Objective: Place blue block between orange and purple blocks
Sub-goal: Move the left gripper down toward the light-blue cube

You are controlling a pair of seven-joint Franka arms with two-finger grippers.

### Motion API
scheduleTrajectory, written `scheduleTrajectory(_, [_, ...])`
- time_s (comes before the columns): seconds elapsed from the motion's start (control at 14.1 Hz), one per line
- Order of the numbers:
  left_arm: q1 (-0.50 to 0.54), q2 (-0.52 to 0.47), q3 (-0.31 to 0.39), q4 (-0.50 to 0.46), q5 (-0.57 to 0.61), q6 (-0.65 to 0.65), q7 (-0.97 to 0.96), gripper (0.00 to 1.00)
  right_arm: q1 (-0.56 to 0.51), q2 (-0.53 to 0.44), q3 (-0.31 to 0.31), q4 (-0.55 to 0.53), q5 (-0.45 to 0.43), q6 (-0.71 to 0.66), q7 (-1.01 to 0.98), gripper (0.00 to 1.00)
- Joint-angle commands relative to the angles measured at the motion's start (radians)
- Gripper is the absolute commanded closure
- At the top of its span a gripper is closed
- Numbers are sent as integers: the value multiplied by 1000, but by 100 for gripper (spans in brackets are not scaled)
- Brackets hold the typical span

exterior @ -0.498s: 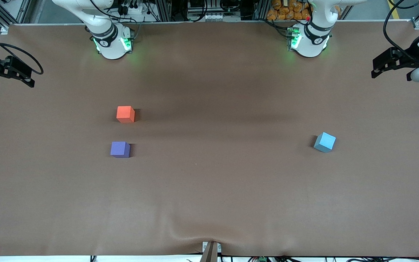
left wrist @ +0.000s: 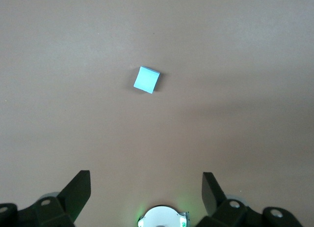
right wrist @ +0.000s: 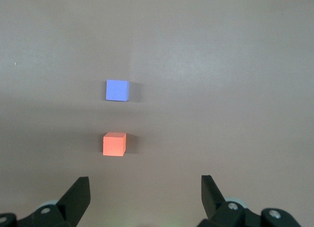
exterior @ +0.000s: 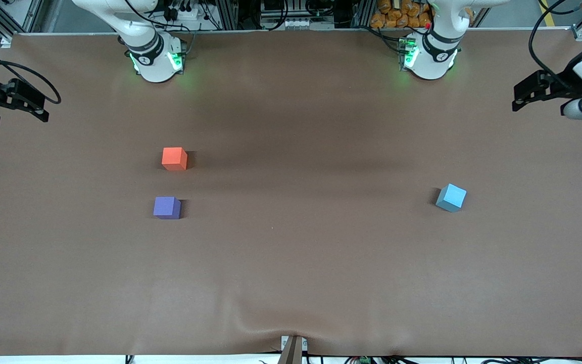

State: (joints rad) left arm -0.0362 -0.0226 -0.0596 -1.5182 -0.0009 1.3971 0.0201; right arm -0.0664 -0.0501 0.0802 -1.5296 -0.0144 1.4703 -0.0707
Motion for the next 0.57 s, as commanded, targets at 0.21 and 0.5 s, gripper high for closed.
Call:
scheduleTrajectory(0.21, [12,68,0,-48,1,-4,52,0,2,-33,-4,-33,18,8,14,0])
scheduleTrajectory(0.5, [39,104,4,-172,2,132,188,0,16,-28,-4,-33,19,11,14,0])
